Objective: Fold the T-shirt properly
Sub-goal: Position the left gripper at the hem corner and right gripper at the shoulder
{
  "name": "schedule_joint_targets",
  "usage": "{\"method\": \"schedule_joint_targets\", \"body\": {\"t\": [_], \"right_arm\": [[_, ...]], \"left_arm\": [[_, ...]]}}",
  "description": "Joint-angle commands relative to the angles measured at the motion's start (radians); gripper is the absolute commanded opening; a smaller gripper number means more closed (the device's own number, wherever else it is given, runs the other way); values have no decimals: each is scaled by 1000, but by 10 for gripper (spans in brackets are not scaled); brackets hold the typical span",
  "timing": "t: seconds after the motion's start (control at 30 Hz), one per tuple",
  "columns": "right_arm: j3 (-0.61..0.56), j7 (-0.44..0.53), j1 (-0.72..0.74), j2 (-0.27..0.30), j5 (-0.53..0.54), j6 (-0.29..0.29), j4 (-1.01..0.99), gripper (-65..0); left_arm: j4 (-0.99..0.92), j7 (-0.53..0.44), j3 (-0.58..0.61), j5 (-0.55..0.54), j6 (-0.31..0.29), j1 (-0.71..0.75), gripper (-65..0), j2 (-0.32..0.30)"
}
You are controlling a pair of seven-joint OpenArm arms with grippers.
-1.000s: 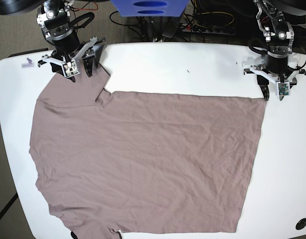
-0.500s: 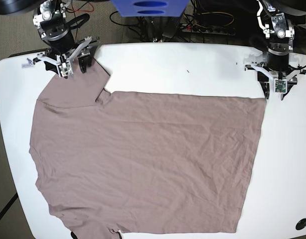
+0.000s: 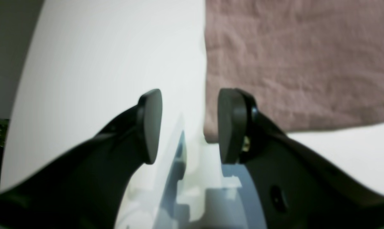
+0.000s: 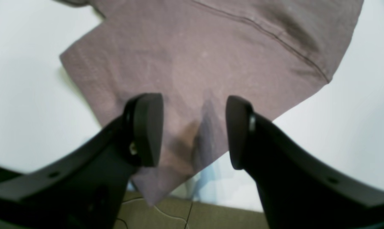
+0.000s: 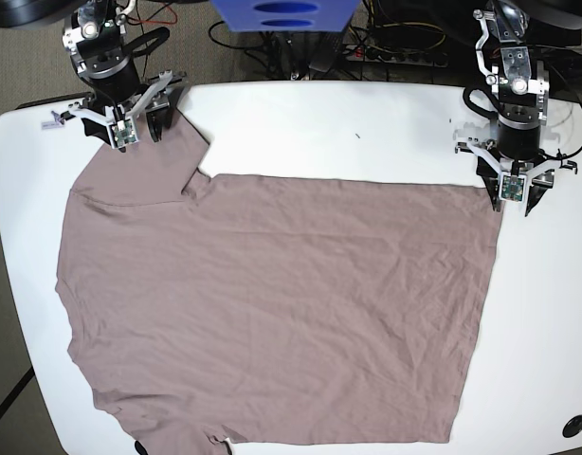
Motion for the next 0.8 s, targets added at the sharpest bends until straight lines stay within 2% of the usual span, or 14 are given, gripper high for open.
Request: {"method": "schedule_joint_targets", "body": {"t": [0.0,0.27,0.33,0.6,0.67,0.77], "right_arm": [[-1,11,-9,6,2,-10,12,-346],[10,4,-7,6,13,-20,10,-344],[33,-25,1,7,53,-9,13,-340],[92,-97,18,2,122,-3,25,-339],[101,-116,30,-5,143,22,25,-339],[101,-122,31,-7,154,30,25,-339]], "left_arm": [[7,-14,-24,-74,5,23,-378,-4],[-9,-3,-43,-206,-1,47,-374,-3],[4,-12,-60,-220,-5,50,-376,-9],[4,-29,-69,-167,-2,57,-379,-14],[5,-32,-53,-136,-3,49,-378,-19],[3,-43,-51,-125,-4,48,-379,-20]]}}
